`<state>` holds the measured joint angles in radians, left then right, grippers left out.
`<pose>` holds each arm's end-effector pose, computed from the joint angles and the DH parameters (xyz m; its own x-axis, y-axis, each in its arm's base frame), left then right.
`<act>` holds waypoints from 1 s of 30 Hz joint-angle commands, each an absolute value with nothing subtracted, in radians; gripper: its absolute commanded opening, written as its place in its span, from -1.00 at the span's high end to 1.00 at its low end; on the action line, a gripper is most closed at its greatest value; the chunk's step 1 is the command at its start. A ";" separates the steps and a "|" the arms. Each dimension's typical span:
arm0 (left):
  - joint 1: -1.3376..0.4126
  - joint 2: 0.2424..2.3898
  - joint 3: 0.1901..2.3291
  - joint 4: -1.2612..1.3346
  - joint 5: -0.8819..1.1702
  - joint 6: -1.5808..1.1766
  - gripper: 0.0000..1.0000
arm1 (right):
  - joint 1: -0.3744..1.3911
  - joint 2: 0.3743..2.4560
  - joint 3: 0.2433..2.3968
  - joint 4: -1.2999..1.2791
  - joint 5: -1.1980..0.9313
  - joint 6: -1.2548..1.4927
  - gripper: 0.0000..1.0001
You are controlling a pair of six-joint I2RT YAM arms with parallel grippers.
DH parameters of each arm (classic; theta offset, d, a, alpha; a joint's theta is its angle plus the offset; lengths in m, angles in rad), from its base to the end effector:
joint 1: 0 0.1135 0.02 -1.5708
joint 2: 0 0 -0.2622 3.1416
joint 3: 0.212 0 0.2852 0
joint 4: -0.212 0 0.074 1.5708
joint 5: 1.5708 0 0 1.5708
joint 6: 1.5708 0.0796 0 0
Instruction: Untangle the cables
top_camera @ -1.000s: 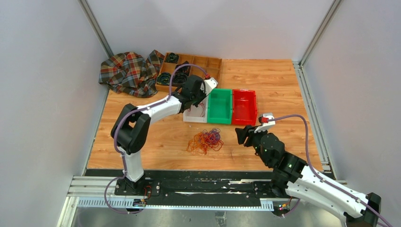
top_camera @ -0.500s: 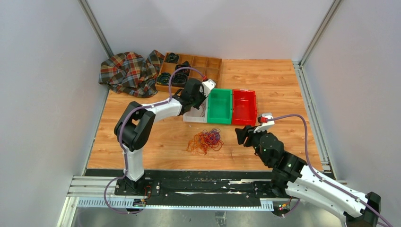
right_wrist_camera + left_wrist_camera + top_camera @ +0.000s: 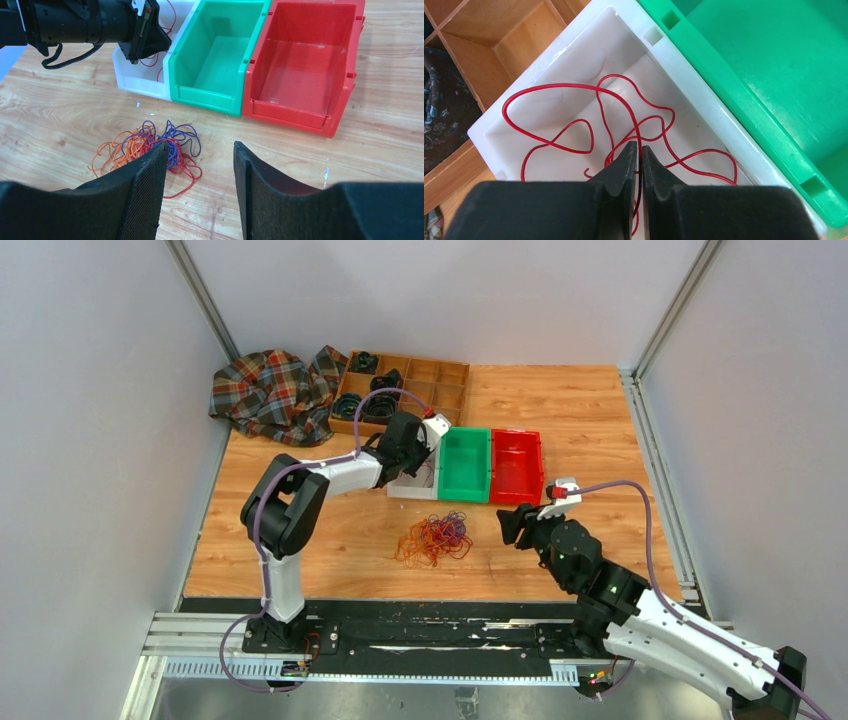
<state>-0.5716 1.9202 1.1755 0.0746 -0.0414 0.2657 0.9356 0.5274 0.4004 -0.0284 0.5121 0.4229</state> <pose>0.4019 -0.2546 0.1197 -0.3692 0.5495 -0.7495 0.6324 0.7395 0.2306 0.1615 0.1534 0.2475 -0.2538 0.2586 -0.9320 -0.3402 0.8781 0.3363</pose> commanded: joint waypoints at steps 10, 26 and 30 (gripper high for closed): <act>-0.569 1.845 1.419 -0.333 0.196 0.331 -0.63 | 0.920 0.522 0.464 -0.040 0.503 0.403 -0.01; -0.557 1.736 1.467 -0.487 0.218 0.394 -0.82 | 0.920 0.515 0.445 -0.023 0.476 0.441 0.00; -0.557 1.736 1.490 -0.581 0.261 0.419 -0.68 | 0.921 0.512 0.440 -0.023 0.467 0.444 0.00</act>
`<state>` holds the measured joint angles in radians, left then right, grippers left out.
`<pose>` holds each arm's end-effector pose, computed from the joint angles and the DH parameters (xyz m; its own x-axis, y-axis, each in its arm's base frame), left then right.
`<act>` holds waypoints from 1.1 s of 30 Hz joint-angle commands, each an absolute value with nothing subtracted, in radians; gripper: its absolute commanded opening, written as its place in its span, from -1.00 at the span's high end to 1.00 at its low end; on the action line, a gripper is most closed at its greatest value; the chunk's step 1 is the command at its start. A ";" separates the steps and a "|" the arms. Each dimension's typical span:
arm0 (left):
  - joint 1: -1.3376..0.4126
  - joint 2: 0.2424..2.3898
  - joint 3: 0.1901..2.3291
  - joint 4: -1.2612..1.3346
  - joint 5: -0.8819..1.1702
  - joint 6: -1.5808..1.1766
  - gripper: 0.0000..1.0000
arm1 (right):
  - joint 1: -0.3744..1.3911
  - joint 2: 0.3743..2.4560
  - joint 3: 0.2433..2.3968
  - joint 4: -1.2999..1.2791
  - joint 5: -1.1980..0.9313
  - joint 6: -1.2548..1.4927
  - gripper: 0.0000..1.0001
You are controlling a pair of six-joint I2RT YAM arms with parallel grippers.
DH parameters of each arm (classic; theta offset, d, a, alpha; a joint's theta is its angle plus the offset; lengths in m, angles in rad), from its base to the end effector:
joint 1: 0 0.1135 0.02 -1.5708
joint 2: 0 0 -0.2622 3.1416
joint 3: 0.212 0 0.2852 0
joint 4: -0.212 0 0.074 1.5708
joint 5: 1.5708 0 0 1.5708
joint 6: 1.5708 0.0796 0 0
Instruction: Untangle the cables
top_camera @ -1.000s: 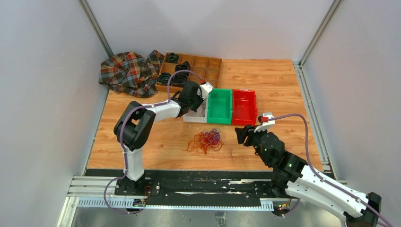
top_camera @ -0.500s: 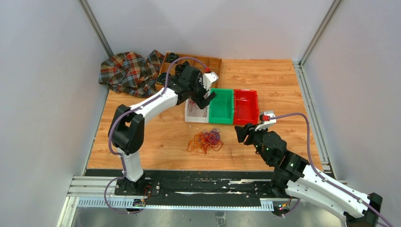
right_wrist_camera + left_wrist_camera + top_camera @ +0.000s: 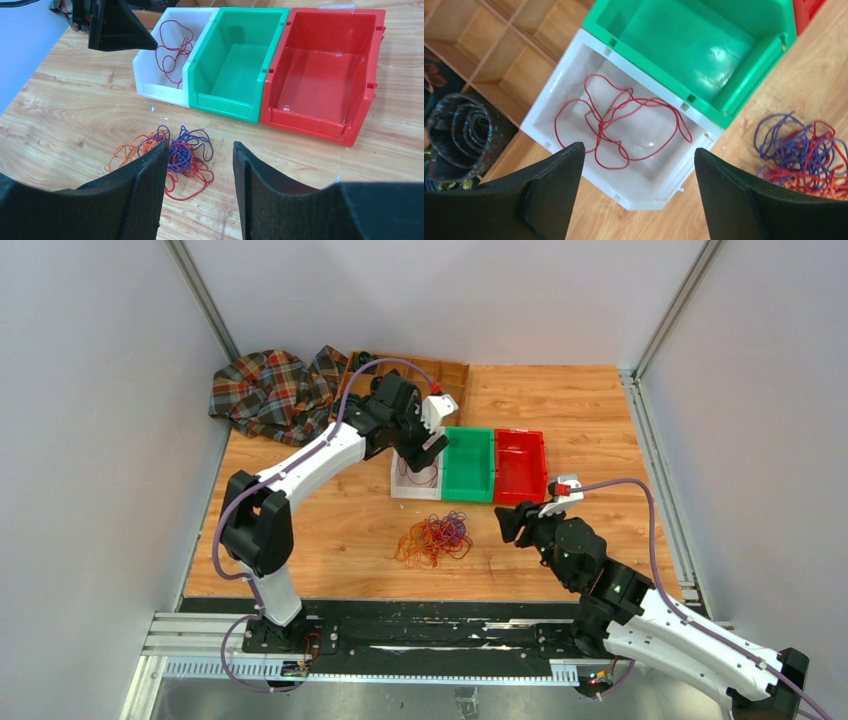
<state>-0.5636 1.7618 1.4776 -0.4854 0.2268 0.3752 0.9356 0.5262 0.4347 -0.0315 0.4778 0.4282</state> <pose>0.3819 -0.2625 0.2449 -0.3065 0.6161 -0.7256 0.8269 0.5499 0.1176 0.1600 0.1554 0.2617 -0.2506 0.2815 -0.9263 -0.3737 0.8545 0.3608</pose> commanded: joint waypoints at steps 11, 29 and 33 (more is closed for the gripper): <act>-0.564 1.567 1.239 -0.761 0.533 0.530 -0.51 | 0.921 0.582 0.415 0.030 0.420 0.470 0.00; -0.687 1.553 1.023 -0.415 0.450 0.048 -0.03 | 0.920 0.591 0.400 0.027 0.432 0.479 0.02; -0.692 1.561 1.010 -0.389 0.425 0.034 0.09 | 0.921 0.597 0.400 0.034 0.436 0.474 0.02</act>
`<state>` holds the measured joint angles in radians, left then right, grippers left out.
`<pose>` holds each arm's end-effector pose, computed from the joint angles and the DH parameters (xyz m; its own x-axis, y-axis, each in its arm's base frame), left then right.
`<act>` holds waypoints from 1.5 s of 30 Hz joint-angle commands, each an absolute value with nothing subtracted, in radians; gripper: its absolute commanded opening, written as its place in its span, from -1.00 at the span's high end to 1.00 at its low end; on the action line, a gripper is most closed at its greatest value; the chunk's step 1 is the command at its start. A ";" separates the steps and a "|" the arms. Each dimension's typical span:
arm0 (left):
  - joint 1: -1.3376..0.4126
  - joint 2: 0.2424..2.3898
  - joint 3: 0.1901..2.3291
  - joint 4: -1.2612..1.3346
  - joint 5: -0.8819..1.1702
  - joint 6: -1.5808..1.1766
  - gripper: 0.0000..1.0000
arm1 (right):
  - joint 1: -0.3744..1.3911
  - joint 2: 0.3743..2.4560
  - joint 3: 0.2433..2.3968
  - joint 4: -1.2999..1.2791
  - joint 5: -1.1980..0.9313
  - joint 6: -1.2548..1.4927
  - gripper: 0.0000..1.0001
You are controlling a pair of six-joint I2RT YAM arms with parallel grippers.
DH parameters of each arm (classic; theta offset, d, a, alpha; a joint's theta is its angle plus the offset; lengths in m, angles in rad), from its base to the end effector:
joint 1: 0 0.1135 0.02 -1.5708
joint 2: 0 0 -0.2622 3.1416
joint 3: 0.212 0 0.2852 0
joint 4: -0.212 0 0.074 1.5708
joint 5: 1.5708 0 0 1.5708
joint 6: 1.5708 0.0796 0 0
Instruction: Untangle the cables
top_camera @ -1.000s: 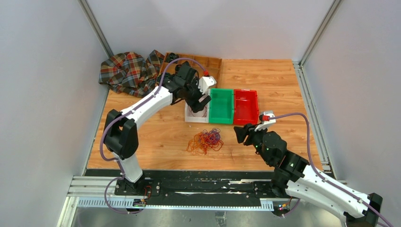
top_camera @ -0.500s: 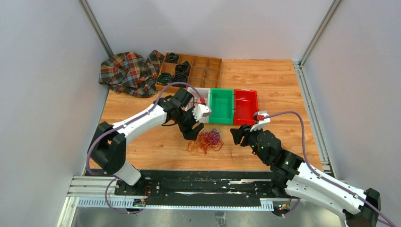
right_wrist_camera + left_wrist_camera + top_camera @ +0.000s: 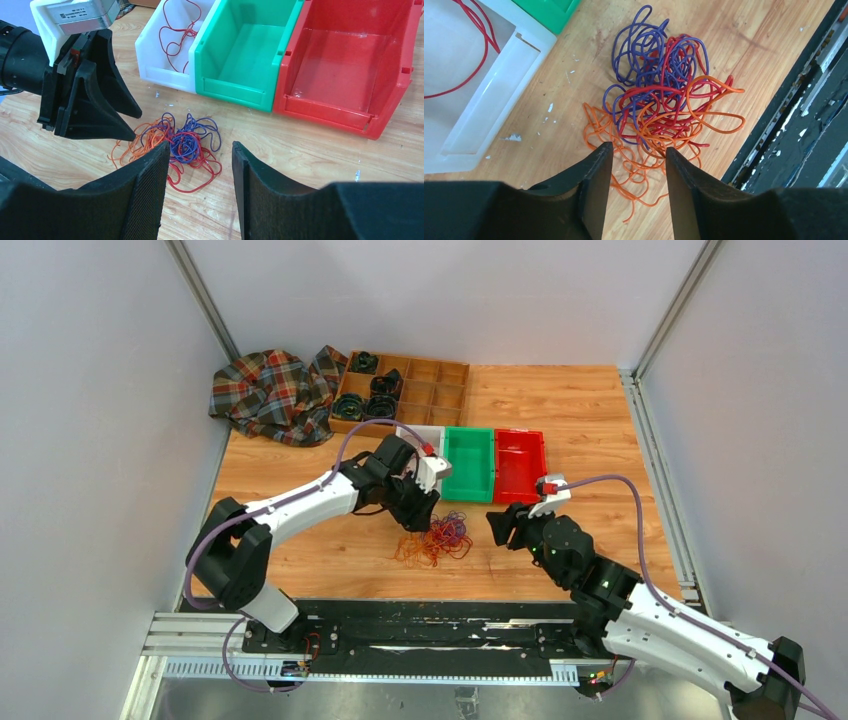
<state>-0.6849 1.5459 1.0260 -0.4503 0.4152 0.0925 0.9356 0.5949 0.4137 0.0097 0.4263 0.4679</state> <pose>0.2649 -0.2578 0.1680 -0.5664 0.5718 -0.5935 0.8112 0.5138 -0.2792 0.1643 0.1674 0.2442 -0.3119 0.2690 -0.9112 -0.3927 0.8368 0.3814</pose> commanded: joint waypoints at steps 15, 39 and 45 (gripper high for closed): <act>-0.692 1.512 1.101 -0.489 0.289 0.130 0.98 | 0.920 0.619 0.411 0.055 0.438 0.449 0.02; -0.693 1.316 1.344 -0.804 0.442 0.114 0.99 | 0.965 0.988 0.598 0.361 0.150 0.435 -0.39; -0.693 1.298 1.403 -0.839 0.419 0.103 0.99 | 0.983 1.037 0.601 0.452 0.098 0.459 -0.42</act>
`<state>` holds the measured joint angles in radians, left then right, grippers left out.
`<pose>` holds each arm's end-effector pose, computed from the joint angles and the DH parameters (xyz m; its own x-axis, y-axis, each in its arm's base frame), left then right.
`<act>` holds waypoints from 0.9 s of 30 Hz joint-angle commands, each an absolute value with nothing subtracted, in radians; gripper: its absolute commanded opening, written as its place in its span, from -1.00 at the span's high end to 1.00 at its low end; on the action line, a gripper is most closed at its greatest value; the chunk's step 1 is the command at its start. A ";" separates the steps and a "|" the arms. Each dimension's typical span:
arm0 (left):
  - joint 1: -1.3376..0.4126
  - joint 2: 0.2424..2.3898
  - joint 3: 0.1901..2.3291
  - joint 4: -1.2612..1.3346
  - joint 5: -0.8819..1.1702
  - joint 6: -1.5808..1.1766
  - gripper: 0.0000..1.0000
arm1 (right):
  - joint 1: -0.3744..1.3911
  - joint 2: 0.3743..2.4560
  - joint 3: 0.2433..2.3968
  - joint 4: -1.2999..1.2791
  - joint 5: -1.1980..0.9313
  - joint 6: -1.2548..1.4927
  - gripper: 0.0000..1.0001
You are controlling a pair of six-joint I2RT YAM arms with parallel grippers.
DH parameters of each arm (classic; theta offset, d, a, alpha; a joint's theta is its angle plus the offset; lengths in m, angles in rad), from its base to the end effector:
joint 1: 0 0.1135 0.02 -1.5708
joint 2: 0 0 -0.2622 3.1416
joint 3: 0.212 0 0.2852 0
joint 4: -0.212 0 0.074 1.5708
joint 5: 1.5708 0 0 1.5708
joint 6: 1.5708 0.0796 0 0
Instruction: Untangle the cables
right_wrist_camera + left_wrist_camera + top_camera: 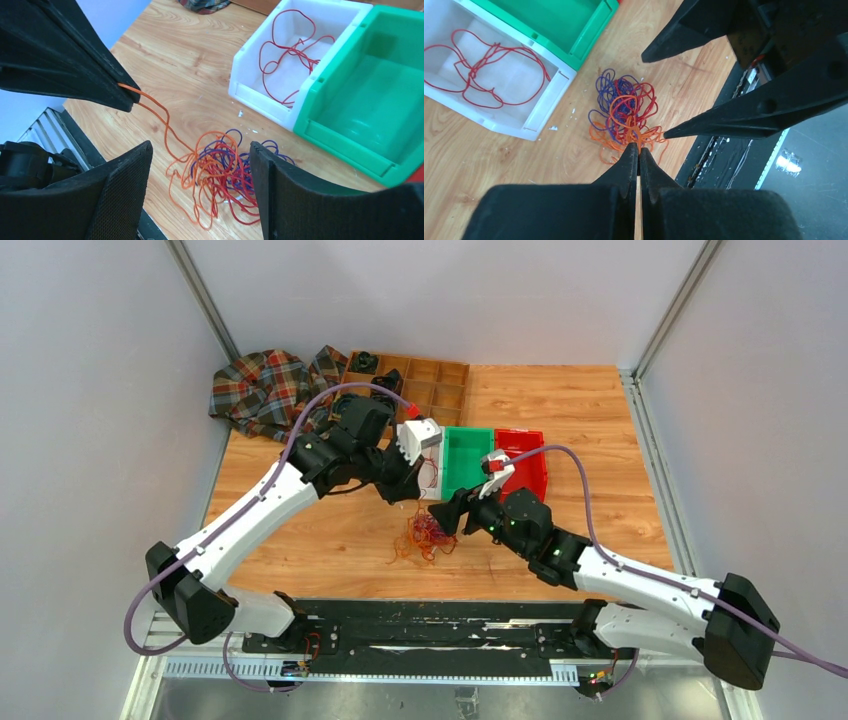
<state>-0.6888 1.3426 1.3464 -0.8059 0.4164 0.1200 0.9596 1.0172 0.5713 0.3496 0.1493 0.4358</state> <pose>0.2430 -0.2418 0.3245 -0.4554 0.5167 -0.7250 0.8591 0.4688 -0.2054 0.1885 0.2484 0.2558 -0.3560 0.2194 -0.9084 -0.6338 0.6576 0.4072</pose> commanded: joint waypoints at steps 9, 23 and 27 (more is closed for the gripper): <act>-0.694 1.292 1.431 -0.852 0.440 0.085 0.99 | 0.995 1.017 0.616 0.455 0.127 0.485 -0.42; -0.696 1.276 1.461 -0.886 0.459 0.093 0.99 | 0.994 1.091 0.667 0.519 0.163 0.480 -0.36; -0.696 1.268 1.482 -0.911 0.501 0.090 0.99 | 0.994 1.111 0.683 0.522 0.214 0.477 -0.26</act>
<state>-0.6899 1.3037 1.4300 -0.8852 0.4381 0.0971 0.9825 1.0950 0.6315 0.4744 0.1432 0.4786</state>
